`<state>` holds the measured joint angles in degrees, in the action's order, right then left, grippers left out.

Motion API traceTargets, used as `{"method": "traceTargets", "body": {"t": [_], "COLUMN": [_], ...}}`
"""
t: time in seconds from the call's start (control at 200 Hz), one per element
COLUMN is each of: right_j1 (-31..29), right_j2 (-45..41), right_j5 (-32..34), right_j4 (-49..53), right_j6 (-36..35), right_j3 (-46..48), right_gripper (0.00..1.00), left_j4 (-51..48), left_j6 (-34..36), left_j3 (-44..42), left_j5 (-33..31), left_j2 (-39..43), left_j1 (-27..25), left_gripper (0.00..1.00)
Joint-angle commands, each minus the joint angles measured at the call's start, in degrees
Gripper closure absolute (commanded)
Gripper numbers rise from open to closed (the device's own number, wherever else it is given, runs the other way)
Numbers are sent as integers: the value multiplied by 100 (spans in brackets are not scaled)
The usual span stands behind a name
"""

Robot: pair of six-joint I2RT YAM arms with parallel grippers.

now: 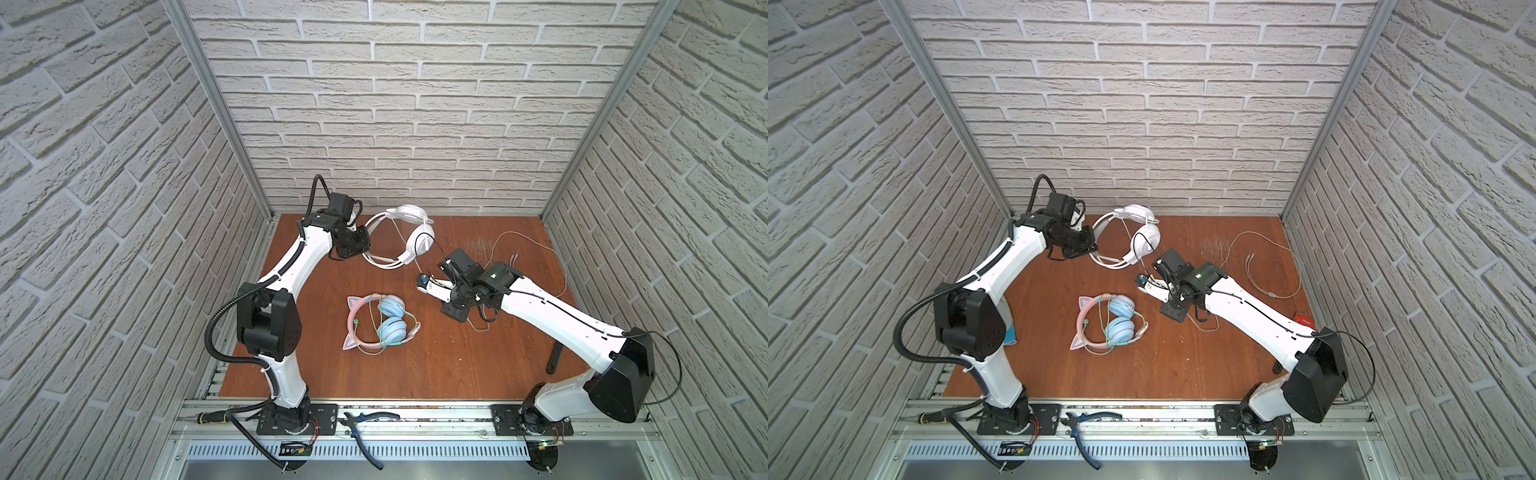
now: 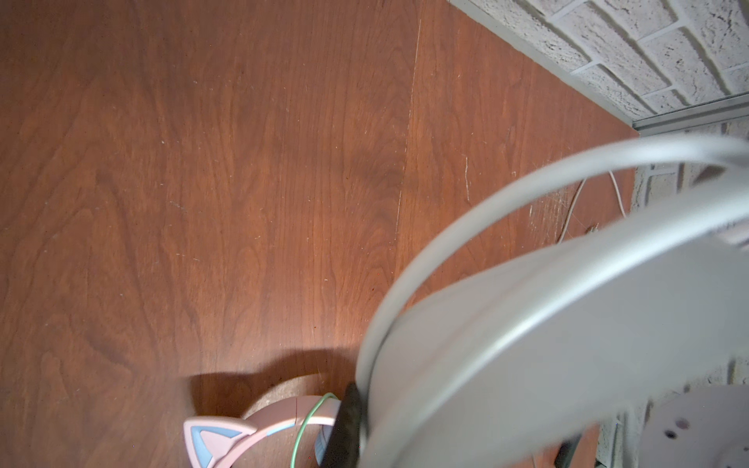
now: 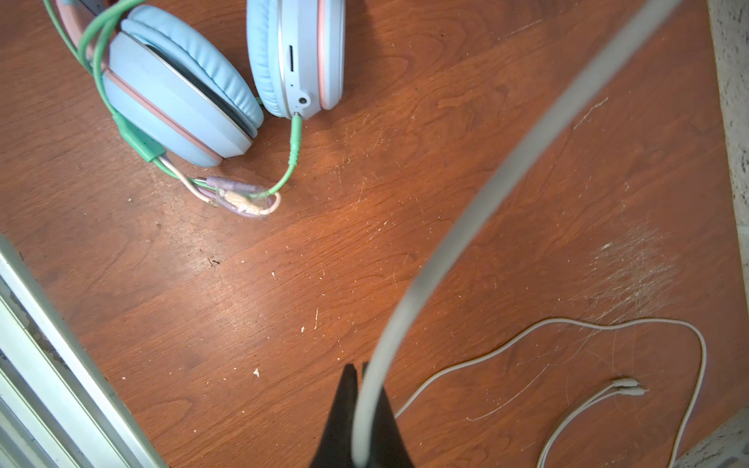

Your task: Wrap the headphones

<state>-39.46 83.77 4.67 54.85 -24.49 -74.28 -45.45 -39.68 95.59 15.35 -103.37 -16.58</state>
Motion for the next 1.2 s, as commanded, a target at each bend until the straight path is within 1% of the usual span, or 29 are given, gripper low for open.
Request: {"method": "traceTargets", "body": {"t": [0.0, 0.105, 0.39, 0.655, 0.845, 1.17, 1.19], "right_j1": [-113, -155, -334, -364, -360, -370, -369], "right_j2": [206, 365, 750, 956, 1100, 1199, 1201], "right_j5": [-29, -96, -237, -210, 98, 629, 686], "right_j4": [-61, 56, 509, 794, 1041, 1409, 1423], "right_j6": [-204, -287, -683, -776, -838, -846, -1032], "right_j3": [-194, -472, -1219, -1697, -2059, -2400, -2413], "right_gripper": [94, 94, 94, 94, 94, 94, 93], "left_j4": [6, -221, -382, -742, -1142, -1379, -1379], "left_j6": [20, 135, 187, 397, 644, 861, 873], "left_j3": [239, 359, 428, 753, 1082, 1229, 1219], "left_j5": [-190, -437, -640, -1008, -1465, -1843, -1843], "left_j2": [-36, -154, -341, -590, -840, -981, -981], "left_j1": [-62, -148, -247, -440, -603, -799, -803], "left_gripper": [100, 100, 100, 100, 100, 100, 100]}}
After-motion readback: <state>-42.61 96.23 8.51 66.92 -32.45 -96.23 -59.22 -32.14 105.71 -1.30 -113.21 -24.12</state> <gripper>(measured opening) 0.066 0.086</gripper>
